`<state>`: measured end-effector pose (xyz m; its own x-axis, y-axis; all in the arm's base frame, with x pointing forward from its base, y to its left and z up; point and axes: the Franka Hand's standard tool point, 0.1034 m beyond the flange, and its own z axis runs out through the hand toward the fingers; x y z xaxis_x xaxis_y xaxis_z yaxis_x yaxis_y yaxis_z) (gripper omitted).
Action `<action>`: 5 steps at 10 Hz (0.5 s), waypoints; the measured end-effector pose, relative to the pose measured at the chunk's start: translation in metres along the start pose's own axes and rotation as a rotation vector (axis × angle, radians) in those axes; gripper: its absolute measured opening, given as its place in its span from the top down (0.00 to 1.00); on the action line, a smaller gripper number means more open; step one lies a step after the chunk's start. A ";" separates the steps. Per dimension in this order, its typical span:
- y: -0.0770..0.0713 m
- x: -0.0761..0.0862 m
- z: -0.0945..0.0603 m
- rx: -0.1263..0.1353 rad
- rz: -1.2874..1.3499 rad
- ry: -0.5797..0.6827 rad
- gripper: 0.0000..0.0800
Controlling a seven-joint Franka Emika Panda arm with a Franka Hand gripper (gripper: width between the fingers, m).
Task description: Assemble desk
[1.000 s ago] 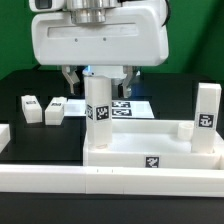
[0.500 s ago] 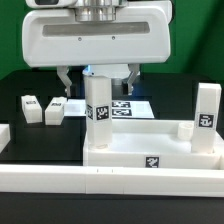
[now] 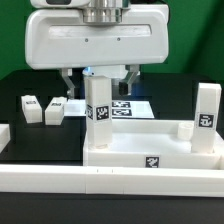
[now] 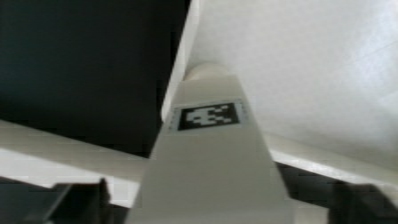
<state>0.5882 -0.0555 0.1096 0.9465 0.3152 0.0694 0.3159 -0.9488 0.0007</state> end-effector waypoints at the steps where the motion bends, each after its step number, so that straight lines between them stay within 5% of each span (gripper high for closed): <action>1: 0.000 0.000 0.000 0.000 0.003 0.000 0.35; 3: 0.000 0.000 0.000 0.000 0.003 0.000 0.64; 5: 0.000 0.000 0.000 0.001 0.024 0.000 0.64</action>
Offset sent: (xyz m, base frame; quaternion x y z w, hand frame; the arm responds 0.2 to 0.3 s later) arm 0.0000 0.0000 0.0000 0.0000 0.0000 0.0000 1.0000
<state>0.5881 -0.0554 0.1094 0.9539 0.2920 0.0692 0.2928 -0.9562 -0.0017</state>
